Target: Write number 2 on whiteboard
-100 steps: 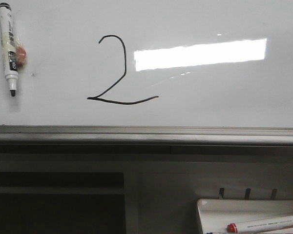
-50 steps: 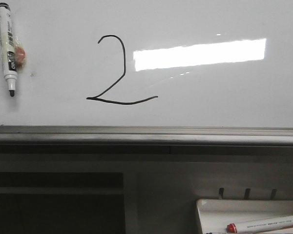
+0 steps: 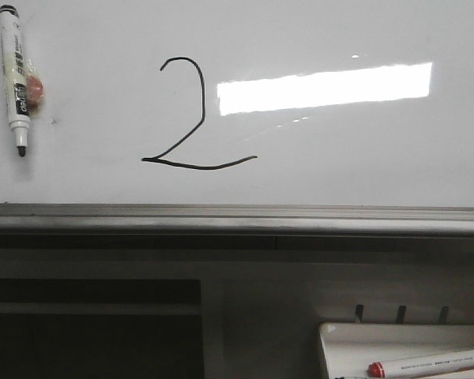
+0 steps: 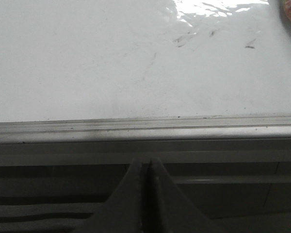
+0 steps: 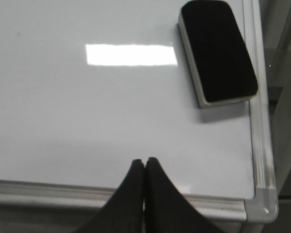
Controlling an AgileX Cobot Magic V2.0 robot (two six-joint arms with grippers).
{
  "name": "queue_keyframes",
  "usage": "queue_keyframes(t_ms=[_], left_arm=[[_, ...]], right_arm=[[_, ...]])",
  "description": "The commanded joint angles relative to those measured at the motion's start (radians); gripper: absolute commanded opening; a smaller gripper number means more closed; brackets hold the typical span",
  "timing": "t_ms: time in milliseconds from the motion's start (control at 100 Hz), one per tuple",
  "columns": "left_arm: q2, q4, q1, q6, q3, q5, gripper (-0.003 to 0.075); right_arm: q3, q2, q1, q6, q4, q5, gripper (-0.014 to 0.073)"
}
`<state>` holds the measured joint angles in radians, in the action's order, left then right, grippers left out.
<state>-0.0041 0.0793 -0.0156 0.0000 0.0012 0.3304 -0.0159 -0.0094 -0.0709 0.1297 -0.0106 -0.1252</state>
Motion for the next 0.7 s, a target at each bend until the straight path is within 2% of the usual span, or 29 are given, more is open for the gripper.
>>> queue_keyframes(t_ms=[0, 120, 690], left_arm=[[-0.027, -0.004, -0.008, -0.011, 0.011, -0.064, -0.0020], [-0.027, -0.004, -0.008, -0.011, 0.011, -0.064, -0.0020], [-0.027, -0.004, -0.008, -0.011, 0.011, -0.067, -0.0020]], right_arm=[[-0.025, -0.021, -0.005, -0.002, 0.005, -0.010, -0.0057], [-0.023, -0.021, -0.005, -0.002, -0.022, -0.188, -0.0057], [-0.023, -0.021, -0.005, -0.002, -0.025, -0.181, -0.0057]])
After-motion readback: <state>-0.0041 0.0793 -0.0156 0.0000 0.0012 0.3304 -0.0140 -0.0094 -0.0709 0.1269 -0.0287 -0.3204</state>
